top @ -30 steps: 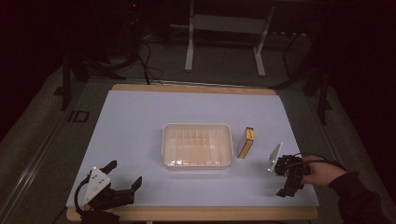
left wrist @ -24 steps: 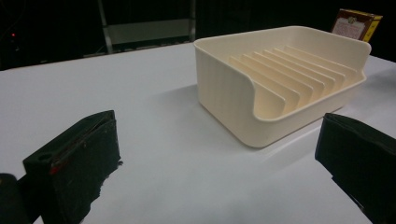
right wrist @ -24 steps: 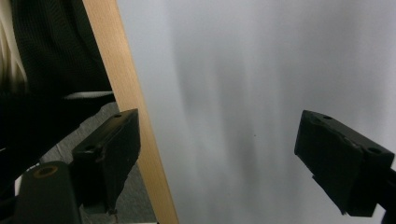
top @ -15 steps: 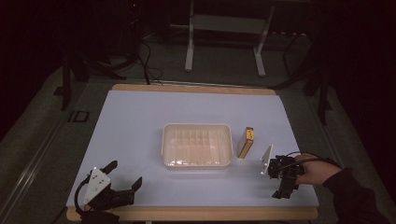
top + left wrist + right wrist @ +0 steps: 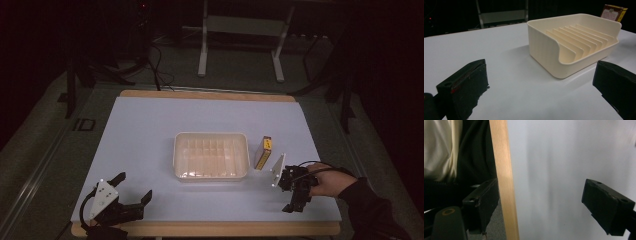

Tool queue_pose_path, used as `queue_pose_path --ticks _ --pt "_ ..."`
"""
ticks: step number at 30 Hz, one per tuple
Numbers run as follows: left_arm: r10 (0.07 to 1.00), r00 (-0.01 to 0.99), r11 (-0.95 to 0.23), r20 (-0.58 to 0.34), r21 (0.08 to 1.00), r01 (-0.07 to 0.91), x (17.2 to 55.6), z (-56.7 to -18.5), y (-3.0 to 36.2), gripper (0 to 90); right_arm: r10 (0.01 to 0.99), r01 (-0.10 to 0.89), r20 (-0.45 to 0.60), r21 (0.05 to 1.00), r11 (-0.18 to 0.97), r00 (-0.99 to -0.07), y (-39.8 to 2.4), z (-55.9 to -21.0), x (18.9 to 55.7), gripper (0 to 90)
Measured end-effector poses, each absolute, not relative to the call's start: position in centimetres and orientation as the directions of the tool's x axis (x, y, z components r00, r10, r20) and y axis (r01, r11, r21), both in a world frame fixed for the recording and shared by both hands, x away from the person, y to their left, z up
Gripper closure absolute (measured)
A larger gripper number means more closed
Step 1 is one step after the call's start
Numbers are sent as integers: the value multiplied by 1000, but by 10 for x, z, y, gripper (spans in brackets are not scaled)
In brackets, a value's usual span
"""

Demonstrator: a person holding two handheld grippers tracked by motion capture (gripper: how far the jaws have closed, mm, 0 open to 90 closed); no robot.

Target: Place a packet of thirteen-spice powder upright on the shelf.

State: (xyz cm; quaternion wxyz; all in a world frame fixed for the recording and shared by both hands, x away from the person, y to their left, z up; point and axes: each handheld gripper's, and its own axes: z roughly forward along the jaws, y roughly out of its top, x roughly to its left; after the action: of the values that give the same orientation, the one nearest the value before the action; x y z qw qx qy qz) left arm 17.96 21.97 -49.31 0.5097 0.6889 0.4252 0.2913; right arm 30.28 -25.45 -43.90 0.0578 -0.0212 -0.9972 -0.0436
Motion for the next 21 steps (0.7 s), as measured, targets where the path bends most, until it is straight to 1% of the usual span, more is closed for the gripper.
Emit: queue_pose_path --ticks 3,12,21 --pt "883 469 -119 -33 950 290 180 -493 220 1 -9 5 134 101 995 -991 -248 -437 302 145" --pt "882 469 -115 -36 951 288 179 -493 220 1 -49 -35 117 126 991 -992 -234 -429 303 145" --pt "882 470 -117 -35 950 289 179 -493 220 1 -83 -65 105 164 984 -991 -220 -411 306 145"
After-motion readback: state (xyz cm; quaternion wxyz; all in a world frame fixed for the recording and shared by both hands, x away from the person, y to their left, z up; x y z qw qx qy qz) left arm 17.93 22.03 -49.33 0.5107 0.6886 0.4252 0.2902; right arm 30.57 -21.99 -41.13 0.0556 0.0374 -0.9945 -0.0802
